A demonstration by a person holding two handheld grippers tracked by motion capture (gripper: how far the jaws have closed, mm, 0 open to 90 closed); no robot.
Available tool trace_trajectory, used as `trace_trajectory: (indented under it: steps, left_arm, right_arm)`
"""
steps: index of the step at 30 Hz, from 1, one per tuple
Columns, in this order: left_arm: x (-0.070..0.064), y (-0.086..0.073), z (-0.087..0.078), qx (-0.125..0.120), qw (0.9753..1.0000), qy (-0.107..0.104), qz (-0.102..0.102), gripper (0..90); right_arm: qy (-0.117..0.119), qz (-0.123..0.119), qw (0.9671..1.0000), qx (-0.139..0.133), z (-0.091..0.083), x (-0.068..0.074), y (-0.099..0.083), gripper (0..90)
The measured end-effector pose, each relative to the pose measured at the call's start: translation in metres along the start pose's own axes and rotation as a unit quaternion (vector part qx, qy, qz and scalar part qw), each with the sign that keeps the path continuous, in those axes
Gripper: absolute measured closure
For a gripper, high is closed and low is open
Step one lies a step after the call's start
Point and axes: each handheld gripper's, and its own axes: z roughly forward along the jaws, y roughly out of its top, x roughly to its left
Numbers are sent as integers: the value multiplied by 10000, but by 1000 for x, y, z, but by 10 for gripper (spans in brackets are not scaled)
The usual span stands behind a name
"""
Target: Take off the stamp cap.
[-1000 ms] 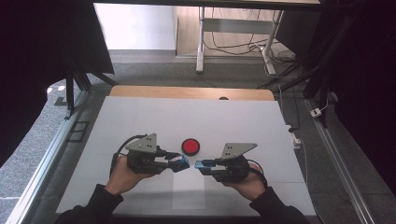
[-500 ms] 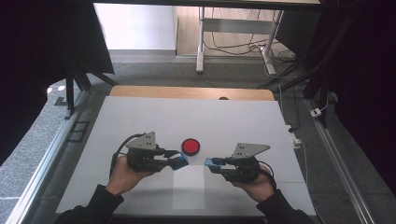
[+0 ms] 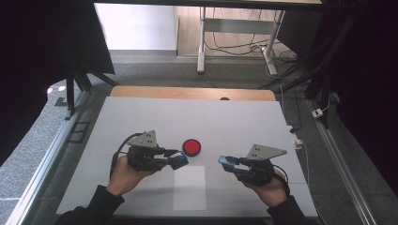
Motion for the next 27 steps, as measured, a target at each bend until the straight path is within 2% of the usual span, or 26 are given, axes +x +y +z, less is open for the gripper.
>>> trace_trajectory:
  steps: [2,10,21,27]
  left_arm:
    - [0,0,0,2,10000,35,23,698]
    - [1,2,0,12,9999,140,74,698]
    - [4,4,-1,37,9995,299,34,698]
    - [5,3,-2,55,9995,324,25,698]
  right_arm:
    - [-108,38,9999,25,-5,0,-3,685]
    - [-301,184,9993,-92,-20,-2,-12,685]
    - [-546,246,9982,11,-32,-3,-26,684]
    - [-672,410,9969,13,-39,-5,-32,684]
